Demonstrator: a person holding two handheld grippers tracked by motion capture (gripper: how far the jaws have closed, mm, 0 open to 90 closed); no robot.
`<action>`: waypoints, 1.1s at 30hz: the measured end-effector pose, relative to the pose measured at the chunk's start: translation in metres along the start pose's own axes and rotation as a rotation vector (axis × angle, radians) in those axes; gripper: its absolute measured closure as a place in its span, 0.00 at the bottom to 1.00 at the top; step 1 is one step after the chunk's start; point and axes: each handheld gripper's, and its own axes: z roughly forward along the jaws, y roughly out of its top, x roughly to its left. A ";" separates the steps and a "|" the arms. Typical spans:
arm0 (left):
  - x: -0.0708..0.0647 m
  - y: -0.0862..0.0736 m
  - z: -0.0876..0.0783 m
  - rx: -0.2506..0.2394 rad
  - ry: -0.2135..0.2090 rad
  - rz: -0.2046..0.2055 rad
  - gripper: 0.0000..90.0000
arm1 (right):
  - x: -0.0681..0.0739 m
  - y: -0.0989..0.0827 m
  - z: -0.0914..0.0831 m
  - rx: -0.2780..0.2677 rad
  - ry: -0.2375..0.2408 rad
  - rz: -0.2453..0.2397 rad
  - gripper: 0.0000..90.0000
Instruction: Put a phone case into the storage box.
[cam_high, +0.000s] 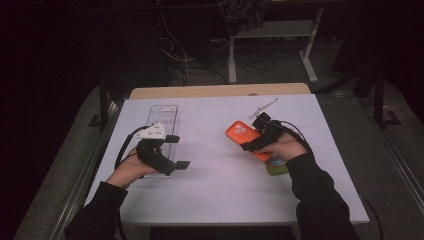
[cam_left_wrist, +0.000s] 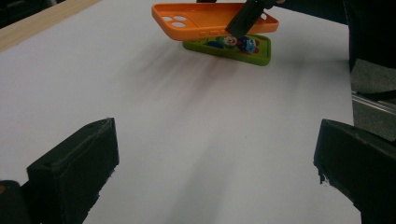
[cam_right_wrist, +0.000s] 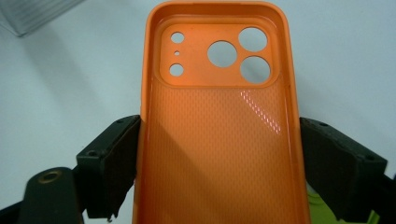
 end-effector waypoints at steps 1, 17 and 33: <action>0.000 0.002 0.003 0.005 -0.002 0.013 0.00 | 0.000 0.000 -0.001 -0.002 0.007 0.002 0.17; 0.001 0.028 0.043 0.027 -0.074 0.067 0.00 | 0.000 -0.010 -0.005 0.003 0.040 -0.077 0.17; -0.010 0.030 0.047 0.083 -0.103 0.164 0.00 | 0.022 -0.009 0.007 0.032 0.127 -0.304 0.17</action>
